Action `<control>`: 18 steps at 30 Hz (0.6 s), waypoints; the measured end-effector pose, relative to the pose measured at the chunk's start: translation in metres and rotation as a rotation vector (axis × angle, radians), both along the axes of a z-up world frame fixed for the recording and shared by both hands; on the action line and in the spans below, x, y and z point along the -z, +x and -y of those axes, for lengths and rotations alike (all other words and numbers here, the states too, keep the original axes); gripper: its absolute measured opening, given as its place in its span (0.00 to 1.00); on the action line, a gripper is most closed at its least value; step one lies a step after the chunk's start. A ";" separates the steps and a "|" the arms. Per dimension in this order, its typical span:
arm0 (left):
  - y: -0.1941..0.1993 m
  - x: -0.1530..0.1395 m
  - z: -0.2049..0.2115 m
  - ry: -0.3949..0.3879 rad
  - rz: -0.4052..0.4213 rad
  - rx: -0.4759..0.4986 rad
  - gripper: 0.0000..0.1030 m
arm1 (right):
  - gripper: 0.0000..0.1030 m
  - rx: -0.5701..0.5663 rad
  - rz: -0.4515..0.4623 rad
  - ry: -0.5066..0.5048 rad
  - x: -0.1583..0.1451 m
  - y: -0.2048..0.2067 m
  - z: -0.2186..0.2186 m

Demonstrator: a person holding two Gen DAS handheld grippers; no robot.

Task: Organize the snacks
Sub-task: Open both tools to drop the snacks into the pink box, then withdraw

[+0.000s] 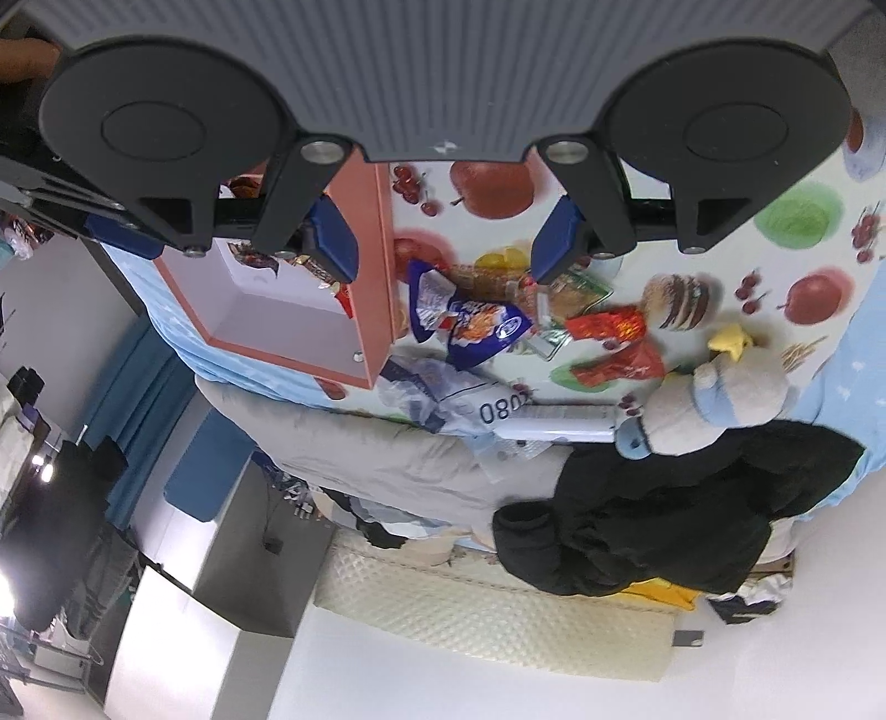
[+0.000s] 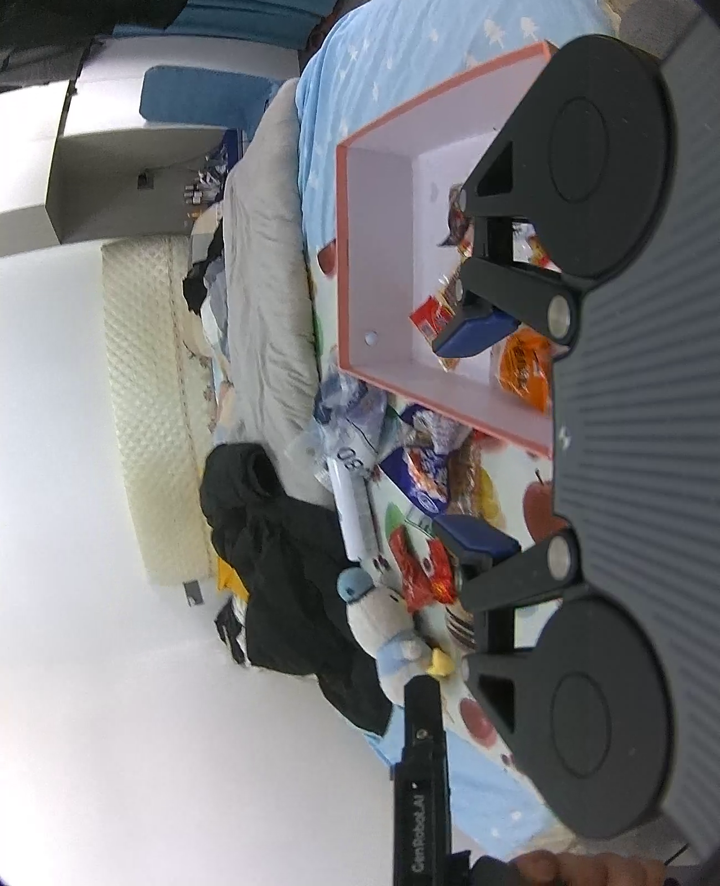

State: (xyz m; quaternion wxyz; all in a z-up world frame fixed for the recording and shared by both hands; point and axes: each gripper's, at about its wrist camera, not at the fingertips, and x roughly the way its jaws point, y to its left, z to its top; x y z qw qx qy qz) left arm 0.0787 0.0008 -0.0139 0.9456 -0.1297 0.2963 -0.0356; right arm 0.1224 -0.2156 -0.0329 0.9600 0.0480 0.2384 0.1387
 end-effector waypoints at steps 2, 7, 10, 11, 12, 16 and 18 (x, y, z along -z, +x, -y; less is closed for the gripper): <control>-0.005 0.004 -0.005 0.001 -0.010 -0.009 0.71 | 0.63 -0.021 0.001 -0.003 0.001 -0.003 -0.007; -0.013 0.010 -0.019 0.002 -0.030 -0.048 0.71 | 0.63 -0.057 -0.008 -0.009 0.003 -0.005 -0.021; -0.015 0.012 -0.020 0.014 -0.041 -0.065 0.71 | 0.63 -0.076 -0.007 -0.010 0.005 -0.006 -0.026; -0.016 0.013 -0.020 0.019 -0.041 -0.069 0.71 | 0.63 -0.078 -0.007 -0.009 0.007 -0.006 -0.028; -0.017 0.014 -0.019 0.023 -0.044 -0.073 0.71 | 0.63 -0.082 -0.010 -0.007 0.009 -0.006 -0.029; -0.017 0.020 -0.016 0.025 -0.069 -0.061 0.71 | 0.63 -0.086 -0.046 -0.004 0.022 -0.005 -0.032; -0.014 0.027 -0.016 0.053 -0.088 -0.054 0.71 | 0.63 -0.092 -0.055 0.005 0.028 -0.009 -0.032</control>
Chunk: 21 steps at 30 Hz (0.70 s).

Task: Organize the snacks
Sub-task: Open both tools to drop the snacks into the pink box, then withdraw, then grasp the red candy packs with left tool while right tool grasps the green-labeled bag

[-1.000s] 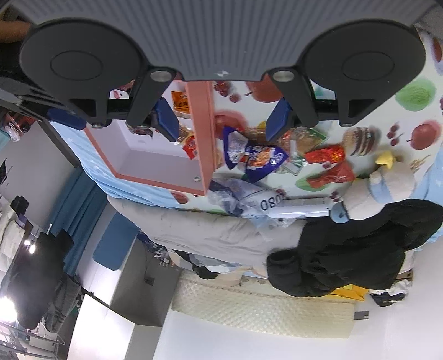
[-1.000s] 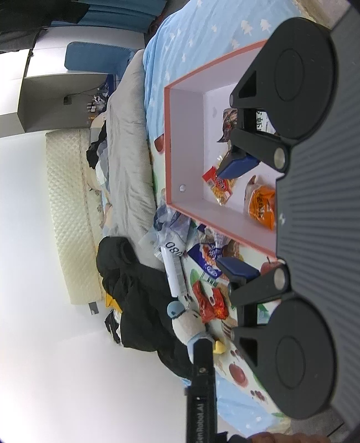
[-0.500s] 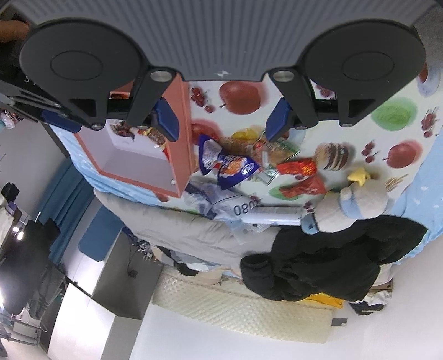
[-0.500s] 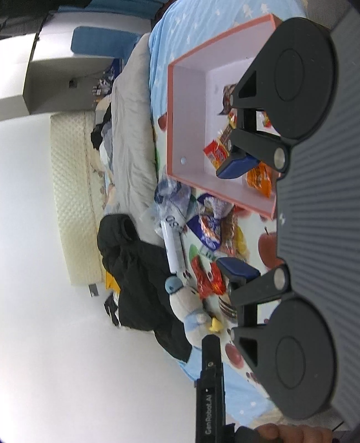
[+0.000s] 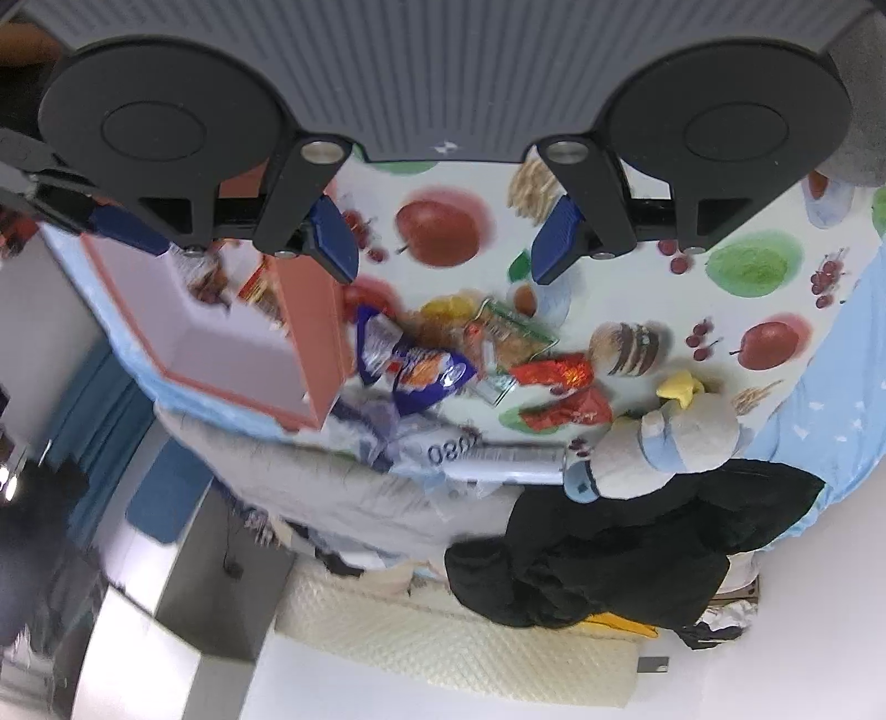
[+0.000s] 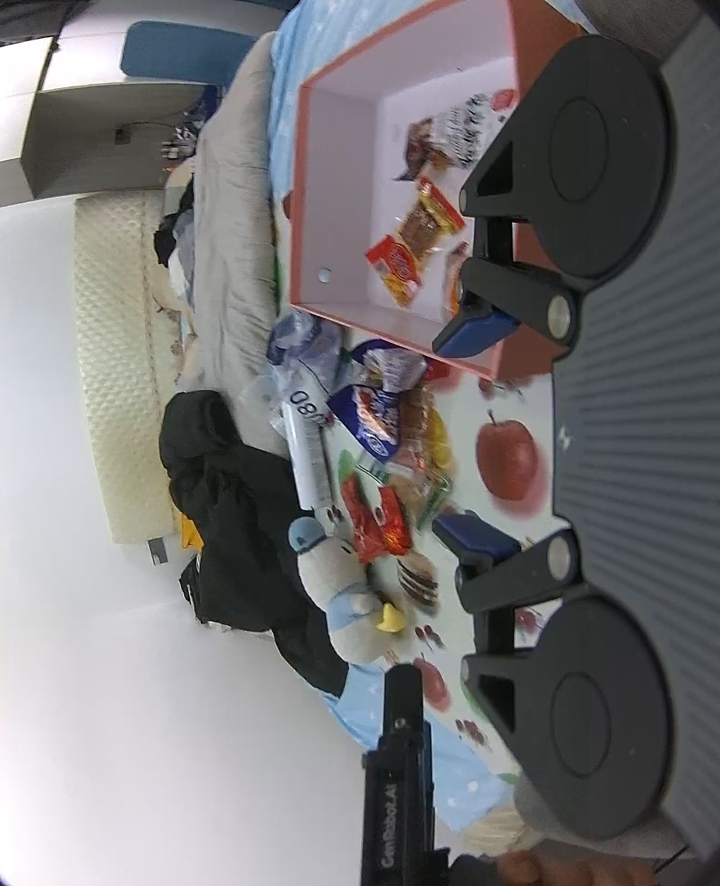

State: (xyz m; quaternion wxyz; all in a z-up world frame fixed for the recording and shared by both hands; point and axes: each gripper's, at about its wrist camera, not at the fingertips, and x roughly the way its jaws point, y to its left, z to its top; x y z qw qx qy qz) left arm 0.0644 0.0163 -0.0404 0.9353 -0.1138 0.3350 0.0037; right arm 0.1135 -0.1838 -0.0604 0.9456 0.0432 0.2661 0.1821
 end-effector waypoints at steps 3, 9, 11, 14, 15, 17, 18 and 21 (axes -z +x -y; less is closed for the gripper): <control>0.003 0.008 -0.007 -0.011 -0.026 -0.006 0.71 | 0.63 0.004 -0.018 -0.012 0.011 -0.001 -0.002; 0.014 0.024 -0.022 -0.015 -0.043 -0.017 0.77 | 0.63 0.005 -0.050 -0.019 0.023 0.002 -0.008; 0.024 0.030 -0.027 -0.023 -0.049 -0.019 0.77 | 0.63 0.003 -0.046 -0.036 0.028 0.005 -0.013; 0.044 0.046 -0.037 -0.038 -0.058 -0.012 0.77 | 0.63 -0.007 -0.062 -0.059 0.036 0.015 -0.023; 0.051 0.052 -0.040 -0.040 -0.060 -0.012 0.77 | 0.63 -0.012 -0.065 -0.063 0.038 0.017 -0.027; 0.068 0.066 -0.047 -0.046 -0.060 -0.010 0.77 | 0.63 -0.026 -0.071 -0.076 0.046 0.024 -0.037; 0.077 0.073 -0.051 -0.051 -0.064 -0.013 0.77 | 0.63 -0.034 -0.072 -0.082 0.049 0.027 -0.042; 0.104 0.095 -0.065 -0.076 -0.067 -0.021 0.77 | 0.63 -0.046 -0.067 -0.094 0.060 0.038 -0.058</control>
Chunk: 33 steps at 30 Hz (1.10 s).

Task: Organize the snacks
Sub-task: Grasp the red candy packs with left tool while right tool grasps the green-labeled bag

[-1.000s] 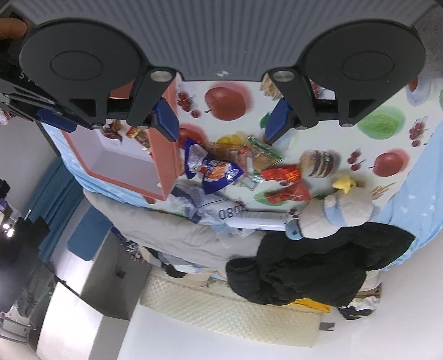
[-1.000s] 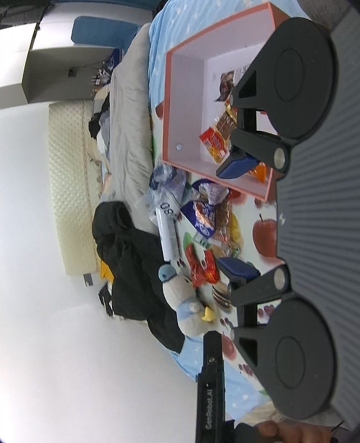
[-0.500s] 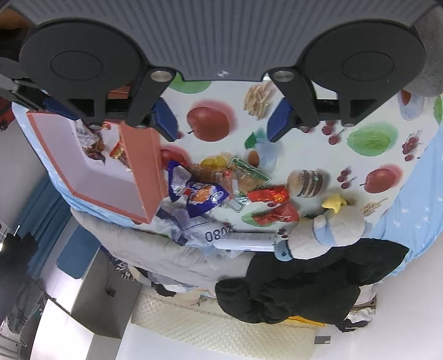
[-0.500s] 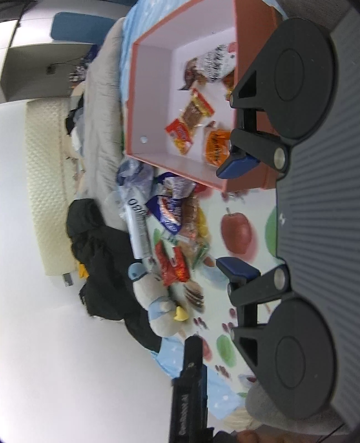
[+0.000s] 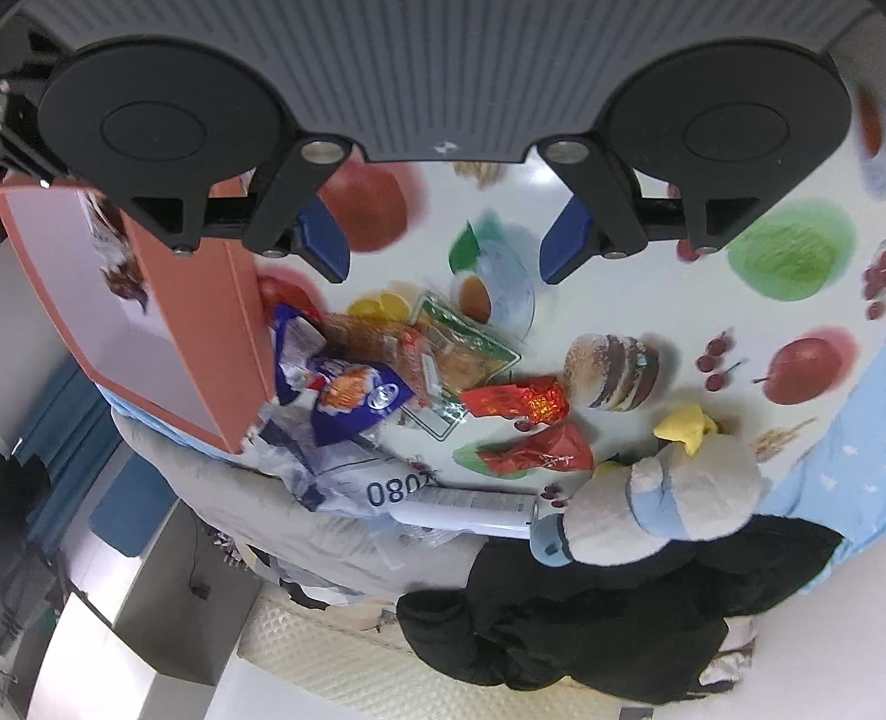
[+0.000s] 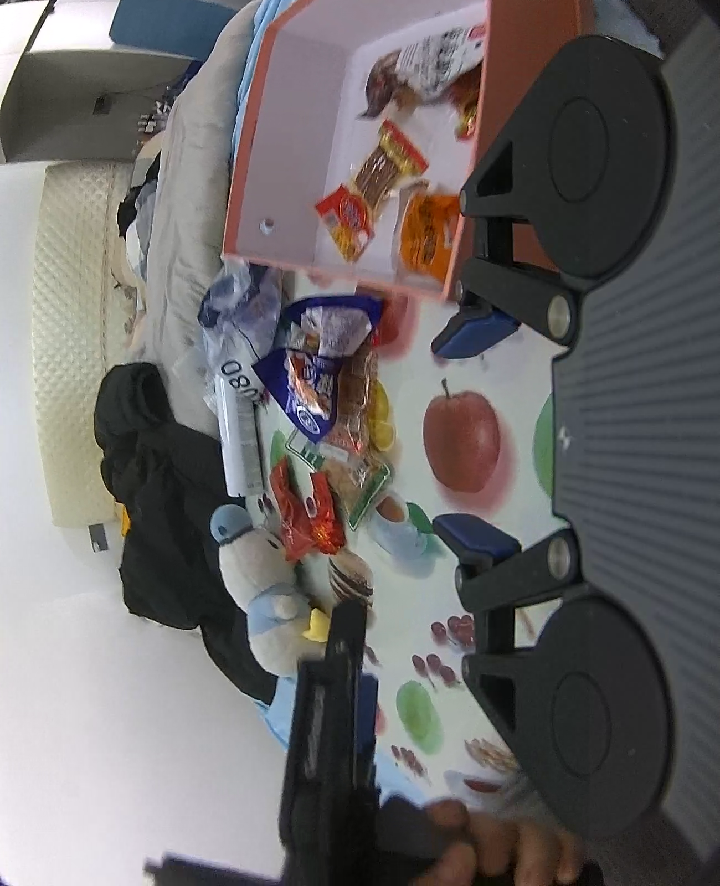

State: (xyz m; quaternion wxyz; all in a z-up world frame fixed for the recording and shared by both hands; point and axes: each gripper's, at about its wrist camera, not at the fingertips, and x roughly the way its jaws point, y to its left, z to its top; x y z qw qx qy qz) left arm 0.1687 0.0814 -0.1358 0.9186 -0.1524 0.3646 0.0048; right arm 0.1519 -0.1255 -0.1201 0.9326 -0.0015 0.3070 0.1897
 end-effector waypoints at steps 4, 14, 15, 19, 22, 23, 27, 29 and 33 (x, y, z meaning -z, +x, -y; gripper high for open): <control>0.036 0.026 -0.016 -0.027 -0.009 -0.002 0.77 | 0.63 -0.005 0.011 0.003 0.015 0.020 -0.022; 0.136 0.084 -0.061 -0.057 -0.084 -0.037 0.77 | 0.62 -0.052 -0.003 -0.043 0.062 0.081 -0.079; 0.146 0.088 -0.065 -0.065 -0.091 -0.042 0.77 | 0.62 -0.057 0.002 -0.064 0.067 0.088 -0.085; 0.177 0.103 -0.076 -0.065 -0.095 -0.059 0.77 | 0.56 -0.096 0.019 -0.157 0.083 0.110 -0.106; 0.190 0.108 -0.080 -0.046 -0.087 -0.062 0.77 | 0.52 -0.129 0.040 -0.220 0.091 0.121 -0.118; 0.194 0.109 -0.080 -0.042 -0.080 -0.059 0.77 | 0.51 -0.142 0.054 -0.242 0.092 0.124 -0.122; 0.204 0.114 -0.081 -0.030 -0.064 -0.045 0.76 | 0.43 -0.196 0.097 -0.327 0.098 0.133 -0.140; 0.208 0.115 -0.080 -0.023 -0.055 -0.036 0.74 | 0.38 -0.228 0.108 -0.371 0.104 0.136 -0.150; 0.213 0.117 -0.075 0.023 -0.043 -0.014 0.60 | 0.30 -0.246 0.136 -0.426 0.110 0.139 -0.161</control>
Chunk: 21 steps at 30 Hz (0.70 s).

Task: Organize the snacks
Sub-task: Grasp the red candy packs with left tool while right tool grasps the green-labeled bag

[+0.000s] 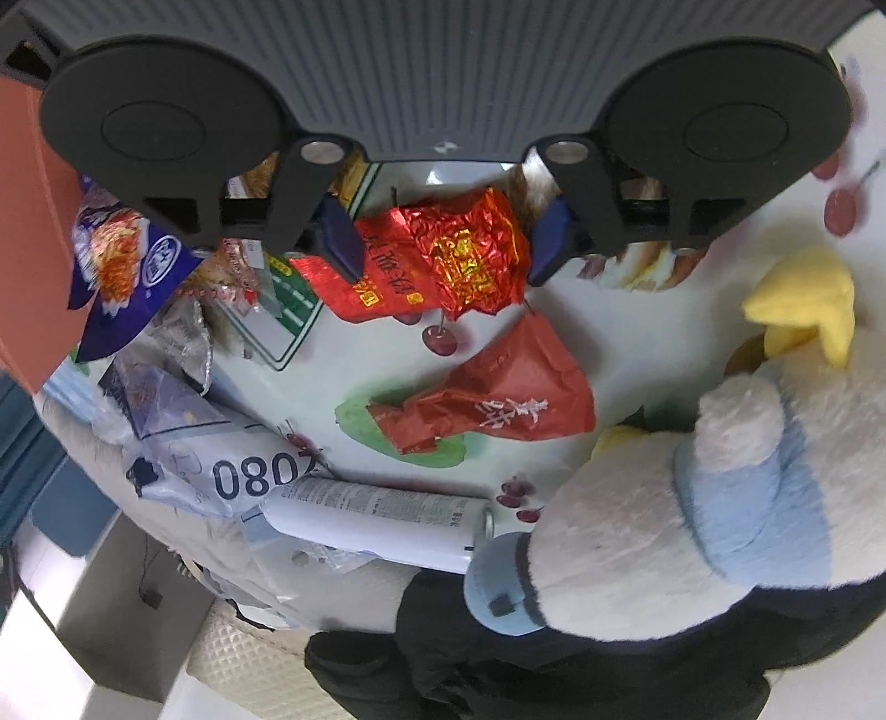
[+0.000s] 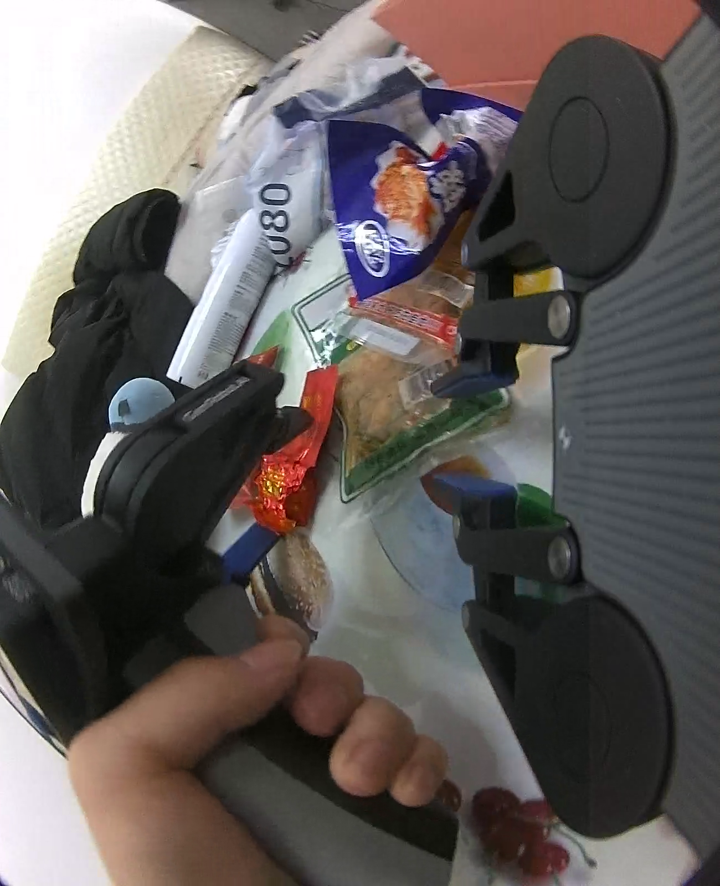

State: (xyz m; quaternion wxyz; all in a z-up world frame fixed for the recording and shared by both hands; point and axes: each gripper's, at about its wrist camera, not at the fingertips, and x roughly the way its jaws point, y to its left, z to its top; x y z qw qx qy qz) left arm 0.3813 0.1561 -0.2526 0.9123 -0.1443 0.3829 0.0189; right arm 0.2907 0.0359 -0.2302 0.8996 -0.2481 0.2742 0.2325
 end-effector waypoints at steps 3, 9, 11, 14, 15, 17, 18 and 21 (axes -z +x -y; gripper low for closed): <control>-0.002 0.000 0.002 0.024 0.004 0.013 0.47 | 0.16 -0.008 -0.009 -0.007 -0.001 0.001 -0.003; -0.017 -0.003 -0.002 -0.012 0.004 0.007 0.43 | 0.05 -0.005 -0.006 -0.018 -0.003 -0.010 -0.006; -0.027 -0.004 -0.001 -0.010 0.004 0.004 0.43 | 0.04 -0.009 -0.008 -0.016 -0.006 -0.015 -0.005; -0.048 -0.007 0.003 -0.026 -0.005 -0.007 0.43 | 0.04 -0.011 -0.014 -0.007 -0.009 -0.027 0.000; -0.055 -0.008 0.005 -0.031 -0.007 -0.010 0.43 | 0.04 -0.013 -0.019 -0.002 -0.010 -0.032 0.002; -0.072 -0.010 0.009 -0.047 -0.011 -0.021 0.43 | 0.04 -0.017 -0.029 0.002 -0.012 -0.043 0.009; -0.080 -0.012 0.011 -0.057 -0.012 -0.021 0.43 | 0.04 -0.019 -0.033 0.004 -0.013 -0.048 0.012; -0.100 -0.019 0.023 -0.043 -0.004 -0.012 0.43 | 0.04 -0.030 -0.051 0.015 -0.018 -0.066 0.024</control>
